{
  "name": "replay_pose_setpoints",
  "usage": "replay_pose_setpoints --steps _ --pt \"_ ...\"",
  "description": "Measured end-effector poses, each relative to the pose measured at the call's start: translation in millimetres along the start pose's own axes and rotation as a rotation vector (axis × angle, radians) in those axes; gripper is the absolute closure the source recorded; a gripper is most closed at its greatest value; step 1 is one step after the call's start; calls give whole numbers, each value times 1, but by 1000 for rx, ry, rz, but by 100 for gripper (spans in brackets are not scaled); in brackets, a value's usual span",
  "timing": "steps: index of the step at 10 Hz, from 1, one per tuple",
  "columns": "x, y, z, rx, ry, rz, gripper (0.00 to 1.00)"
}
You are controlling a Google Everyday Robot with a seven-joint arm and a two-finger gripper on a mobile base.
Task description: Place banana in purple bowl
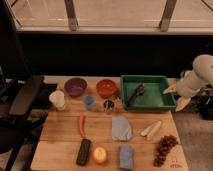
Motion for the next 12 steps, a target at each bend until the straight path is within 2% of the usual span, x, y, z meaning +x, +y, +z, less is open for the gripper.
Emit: replay_pose_setpoints --steps 5,7,9,10,12 --pt "0 0 -1 2 0 1 33" --pt "7 -1 -2 4 3 15 33" --pt "4 6 7 -29 5 -24 33" --pt "-6 8 16 -49 -3 -54 33" --pt "-18 12 26 -50 -11 -110 33"
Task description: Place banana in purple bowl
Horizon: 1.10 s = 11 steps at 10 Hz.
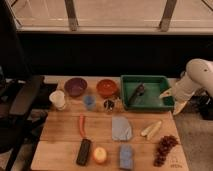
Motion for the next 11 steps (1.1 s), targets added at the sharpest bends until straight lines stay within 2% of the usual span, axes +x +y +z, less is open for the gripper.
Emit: replay_pose_setpoints --steps 2,4,8,10,11 --pt "-13 7 12 9 -7 -61 33" --pt "-25 17 29 8 -40 -107 33" --pt "-28 20 32 9 -49 -119 33" --pt "-32 21 37 -12 -37 -143 33" --pt "-42 21 49 -28 -37 -179 33"
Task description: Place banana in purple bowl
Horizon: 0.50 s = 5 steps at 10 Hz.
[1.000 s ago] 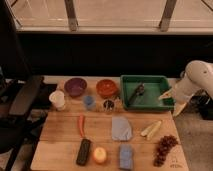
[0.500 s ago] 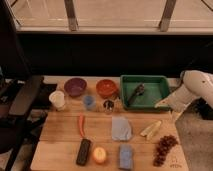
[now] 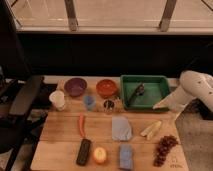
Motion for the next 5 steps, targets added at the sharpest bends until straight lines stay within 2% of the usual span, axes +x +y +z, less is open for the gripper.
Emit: replay_pose_setpoints --steps 3,5 --pt "-36 0 44 -32 -12 -83 33" --pt "-41 6 57 -47 -25 -90 33"
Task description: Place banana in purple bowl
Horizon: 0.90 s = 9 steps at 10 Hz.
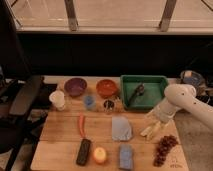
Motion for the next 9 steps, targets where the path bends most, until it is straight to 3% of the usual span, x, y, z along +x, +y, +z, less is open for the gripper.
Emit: replay_pose_setpoints --steps 2,4,6,9 --pt "1 2 16 -25 -18 9 33" --pt "4 6 23 -44 -22 34 43" --pt "5 9 27 -51 -9 65 64" --pt "11 8 17 -19 24 96 95"
